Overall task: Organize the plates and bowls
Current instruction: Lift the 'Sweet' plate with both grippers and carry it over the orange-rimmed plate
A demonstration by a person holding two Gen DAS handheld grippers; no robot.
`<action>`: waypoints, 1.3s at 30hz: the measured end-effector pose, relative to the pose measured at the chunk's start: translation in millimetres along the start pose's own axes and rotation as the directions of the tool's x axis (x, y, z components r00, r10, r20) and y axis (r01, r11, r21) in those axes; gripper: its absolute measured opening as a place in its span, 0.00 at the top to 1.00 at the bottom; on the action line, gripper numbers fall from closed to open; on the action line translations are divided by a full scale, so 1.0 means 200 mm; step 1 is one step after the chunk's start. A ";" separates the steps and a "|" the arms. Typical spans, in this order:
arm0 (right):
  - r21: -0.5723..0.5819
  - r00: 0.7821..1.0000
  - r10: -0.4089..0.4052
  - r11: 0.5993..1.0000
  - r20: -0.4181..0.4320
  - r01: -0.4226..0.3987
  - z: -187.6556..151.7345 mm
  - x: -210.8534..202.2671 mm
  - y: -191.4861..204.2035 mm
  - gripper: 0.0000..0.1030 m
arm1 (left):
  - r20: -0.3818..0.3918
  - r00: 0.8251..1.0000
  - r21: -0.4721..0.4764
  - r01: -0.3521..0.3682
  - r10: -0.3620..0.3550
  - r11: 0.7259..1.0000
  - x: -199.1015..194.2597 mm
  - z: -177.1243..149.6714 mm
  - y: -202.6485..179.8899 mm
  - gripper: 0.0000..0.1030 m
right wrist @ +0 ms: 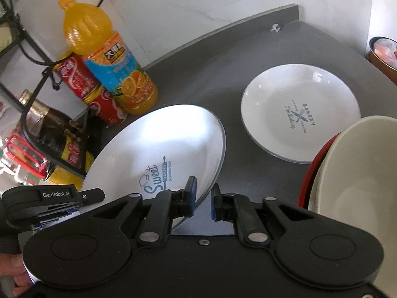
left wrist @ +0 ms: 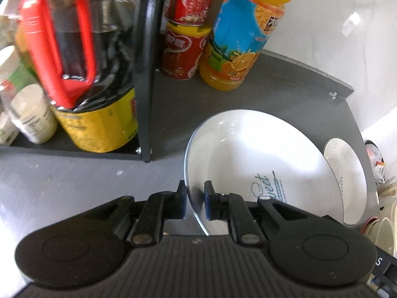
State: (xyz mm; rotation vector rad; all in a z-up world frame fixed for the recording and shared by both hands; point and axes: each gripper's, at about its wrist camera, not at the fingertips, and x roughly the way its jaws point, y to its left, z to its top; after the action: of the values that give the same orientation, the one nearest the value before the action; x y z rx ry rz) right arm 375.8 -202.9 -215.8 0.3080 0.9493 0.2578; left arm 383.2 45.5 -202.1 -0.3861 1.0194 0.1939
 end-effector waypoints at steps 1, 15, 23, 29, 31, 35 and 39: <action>-0.007 1.000 0.004 1.000 -0.001 -0.004 -0.01 -0.01 0.00 0.90 | 0.004 1.000 -0.003 -0.004 0.004 1.000 -0.02 -0.01 0.00 0.89; -0.088 0.998 0.064 0.994 -0.010 -0.065 -0.13 -0.13 0.04 0.90 | 0.046 0.998 -0.074 -0.040 0.044 0.996 -0.18 -0.19 0.08 0.89; -0.123 0.994 0.103 0.987 -0.021 -0.105 -0.20 -0.21 0.07 0.90 | 0.076 0.996 -0.104 -0.047 0.055 0.993 -0.29 -0.32 0.13 0.89; -0.155 0.989 0.137 0.978 -0.048 -0.143 -0.28 -0.23 0.10 0.90 | 0.084 0.993 -0.147 -0.070 0.083 0.987 -0.37 -0.42 0.19 0.89; -0.169 0.988 0.145 0.974 -0.059 -0.153 -0.31 -0.23 0.12 0.90 | 0.084 0.992 -0.166 -0.080 0.095 0.983 -0.40 -0.46 0.22 0.89; -0.192 0.983 0.164 0.965 -0.080 -0.176 -0.35 -0.24 0.14 0.90 | 0.083 0.990 -0.206 -0.097 0.116 0.974 -0.44 -0.53 0.28 0.89; -0.216 0.979 0.177 0.957 -0.099 -0.194 -0.39 -0.25 0.17 0.90 | 0.084 0.988 -0.239 -0.110 0.133 0.965 -0.48 -0.60 0.34 0.89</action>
State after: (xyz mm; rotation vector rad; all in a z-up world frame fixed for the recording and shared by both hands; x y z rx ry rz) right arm 281.9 -176.5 -207.9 0.1795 0.9599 0.5493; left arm 216.7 61.9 -190.7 -0.5233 0.9252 0.4428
